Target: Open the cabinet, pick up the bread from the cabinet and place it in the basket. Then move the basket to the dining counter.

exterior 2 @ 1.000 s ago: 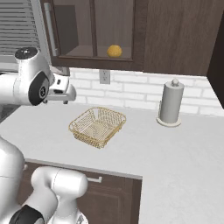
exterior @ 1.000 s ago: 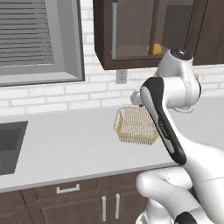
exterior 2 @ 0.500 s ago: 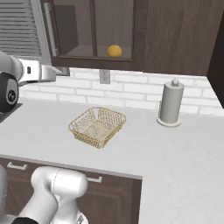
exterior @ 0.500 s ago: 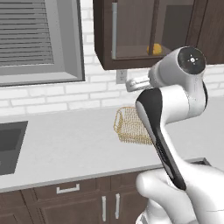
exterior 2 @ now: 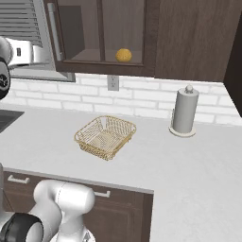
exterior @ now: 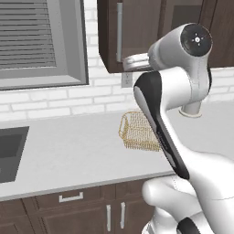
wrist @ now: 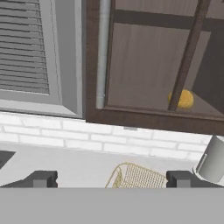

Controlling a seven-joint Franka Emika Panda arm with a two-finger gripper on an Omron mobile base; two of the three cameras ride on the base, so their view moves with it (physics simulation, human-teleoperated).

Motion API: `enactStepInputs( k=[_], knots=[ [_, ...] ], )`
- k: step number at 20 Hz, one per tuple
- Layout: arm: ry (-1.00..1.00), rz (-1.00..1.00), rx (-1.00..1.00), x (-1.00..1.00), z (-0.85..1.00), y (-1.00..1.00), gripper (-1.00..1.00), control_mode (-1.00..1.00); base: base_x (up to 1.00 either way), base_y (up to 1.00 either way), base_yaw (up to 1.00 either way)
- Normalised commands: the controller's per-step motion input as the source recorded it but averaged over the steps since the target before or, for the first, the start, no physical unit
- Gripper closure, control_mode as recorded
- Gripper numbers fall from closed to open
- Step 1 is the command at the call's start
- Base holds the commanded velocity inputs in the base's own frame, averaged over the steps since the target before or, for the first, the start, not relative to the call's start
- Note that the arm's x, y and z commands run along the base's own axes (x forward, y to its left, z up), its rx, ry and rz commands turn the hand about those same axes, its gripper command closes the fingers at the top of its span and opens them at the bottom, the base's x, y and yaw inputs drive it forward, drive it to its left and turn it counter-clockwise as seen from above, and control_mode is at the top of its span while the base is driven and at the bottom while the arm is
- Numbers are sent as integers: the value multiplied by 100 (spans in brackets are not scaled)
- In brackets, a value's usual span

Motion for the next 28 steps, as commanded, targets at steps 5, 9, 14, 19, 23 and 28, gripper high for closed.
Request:
enactStepInputs(
  k=[5, 9, 14, 19, 23, 28],
  knots=[
    [0, 0, 1, 27, 28, 2, -100, -100, 0, 0, 0],
    [0, 0, 0, 40, 0, 0, -100, -100, 0, 0, 0],
    [-1, 0, 0, 48, -1, 0, -100, -100, 0, 0, 0],
    [-2, 0, 0, 51, -3, 10, -100, -100, 0, 0, 0],
    [0, 0, 0, 55, 0, 19, -100, -100, 0, 0, 0],
    [0, 0, 0, 55, 0, 6, -100, -100, 0, 0, 0]
  ],
)
